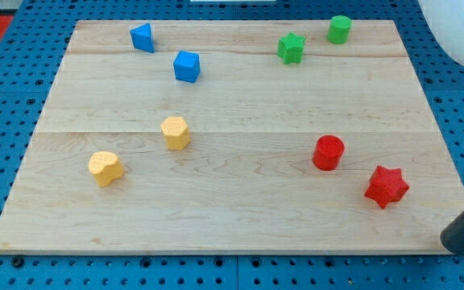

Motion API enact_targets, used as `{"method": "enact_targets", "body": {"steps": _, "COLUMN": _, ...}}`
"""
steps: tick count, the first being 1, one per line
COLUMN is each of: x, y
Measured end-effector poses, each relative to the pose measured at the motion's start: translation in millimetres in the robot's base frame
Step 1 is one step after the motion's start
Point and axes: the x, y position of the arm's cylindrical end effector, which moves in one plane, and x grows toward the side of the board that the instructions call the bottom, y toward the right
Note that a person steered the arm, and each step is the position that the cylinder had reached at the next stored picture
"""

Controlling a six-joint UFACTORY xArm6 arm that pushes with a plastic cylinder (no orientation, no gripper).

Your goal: Place the red blocks diagonally top right to hexagon

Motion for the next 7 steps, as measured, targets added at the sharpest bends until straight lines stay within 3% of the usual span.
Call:
{"method": "enact_targets", "body": {"steps": 3, "x": -18, "y": 29}}
{"method": "enact_targets", "body": {"steps": 4, "x": -61, "y": -14}}
{"method": "enact_targets", "body": {"steps": 5, "x": -66, "y": -63}}
{"method": "enact_targets", "body": {"steps": 6, "x": -69, "y": -71}}
{"method": "enact_targets", "body": {"steps": 7, "x": -34, "y": -74}}
